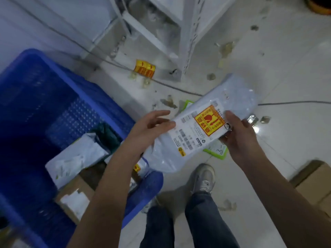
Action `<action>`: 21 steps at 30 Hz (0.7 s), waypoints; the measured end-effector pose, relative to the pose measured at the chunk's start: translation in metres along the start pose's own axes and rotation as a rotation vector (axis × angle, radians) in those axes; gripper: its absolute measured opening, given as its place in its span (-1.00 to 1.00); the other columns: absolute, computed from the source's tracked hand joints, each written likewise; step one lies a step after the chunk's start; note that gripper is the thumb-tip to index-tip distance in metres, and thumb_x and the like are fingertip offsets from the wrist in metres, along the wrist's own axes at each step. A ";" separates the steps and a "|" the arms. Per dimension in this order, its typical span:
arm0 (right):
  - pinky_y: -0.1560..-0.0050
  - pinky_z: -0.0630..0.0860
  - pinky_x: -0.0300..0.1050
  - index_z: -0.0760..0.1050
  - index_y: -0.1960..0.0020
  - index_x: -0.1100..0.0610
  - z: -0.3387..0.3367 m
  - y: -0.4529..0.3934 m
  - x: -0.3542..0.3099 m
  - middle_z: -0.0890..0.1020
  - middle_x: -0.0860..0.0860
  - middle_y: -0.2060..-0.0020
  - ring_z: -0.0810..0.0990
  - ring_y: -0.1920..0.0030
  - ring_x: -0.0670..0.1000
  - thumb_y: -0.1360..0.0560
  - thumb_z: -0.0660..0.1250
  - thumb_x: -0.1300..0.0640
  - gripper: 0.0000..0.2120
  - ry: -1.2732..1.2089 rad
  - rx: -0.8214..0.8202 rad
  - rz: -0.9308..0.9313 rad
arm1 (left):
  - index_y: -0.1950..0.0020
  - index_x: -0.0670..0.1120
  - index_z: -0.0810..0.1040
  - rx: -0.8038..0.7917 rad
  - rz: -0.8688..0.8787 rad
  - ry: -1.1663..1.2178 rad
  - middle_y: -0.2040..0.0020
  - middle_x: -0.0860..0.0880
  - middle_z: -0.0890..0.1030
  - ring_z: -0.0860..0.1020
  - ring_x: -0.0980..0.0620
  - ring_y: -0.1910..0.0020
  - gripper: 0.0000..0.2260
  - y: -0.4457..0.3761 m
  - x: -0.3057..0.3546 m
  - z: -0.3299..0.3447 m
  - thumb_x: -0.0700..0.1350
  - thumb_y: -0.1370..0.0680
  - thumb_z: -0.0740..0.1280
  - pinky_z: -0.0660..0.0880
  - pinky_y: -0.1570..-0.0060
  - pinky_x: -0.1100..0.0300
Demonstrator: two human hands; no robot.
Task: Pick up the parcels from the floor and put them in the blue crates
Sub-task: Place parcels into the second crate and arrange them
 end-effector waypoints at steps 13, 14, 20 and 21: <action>0.05 0.65 -0.03 0.41 -0.34 0.08 0.174 0.112 0.137 0.60 0.10 -0.17 0.63 -0.04 0.08 -0.39 0.31 0.21 -0.49 0.151 -0.293 0.129 | -0.35 -0.02 0.28 0.639 -0.092 0.075 -0.22 0.09 0.41 0.42 0.01 -0.27 -0.50 0.137 -0.152 -0.197 -0.01 -0.49 0.39 0.43 -0.02 0.24; 0.05 0.64 -0.03 0.42 -0.33 0.06 0.189 0.117 0.151 0.61 0.09 -0.15 0.64 -0.03 0.07 -0.39 0.31 0.21 -0.50 0.171 -0.317 0.150 | -0.42 -0.04 0.23 0.680 -0.097 0.040 -0.33 0.04 0.35 0.37 0.00 -0.33 -0.43 0.141 -0.158 -0.211 0.02 -0.48 0.38 0.41 -0.10 0.18; -0.10 0.58 0.10 0.36 -0.39 0.04 0.258 0.117 0.240 0.58 0.09 -0.19 0.54 -0.21 0.13 -0.58 0.12 -0.07 -0.58 0.205 -0.325 0.460 | -0.43 -0.07 0.28 0.768 -0.180 0.241 -0.34 -0.07 0.43 0.49 0.02 -0.15 -0.33 0.136 -0.197 -0.291 0.02 -0.40 0.47 0.44 0.21 0.30; -0.17 0.51 0.17 0.38 -0.36 0.05 0.265 0.111 0.250 0.59 0.08 -0.15 0.53 -0.21 0.13 -0.58 0.04 -0.17 -0.53 0.222 -0.314 0.493 | -0.40 -0.10 0.32 0.782 -0.181 0.242 -0.26 -0.05 0.48 0.49 0.06 -0.06 -0.38 0.132 -0.202 -0.304 0.00 -0.42 0.47 0.44 0.17 0.28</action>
Point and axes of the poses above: each hand's wrist, its own y-axis away from the middle knuckle, its own z-axis out of the palm, x = y × z, the point moved 3 cm from there along -y, towards the middle knuckle
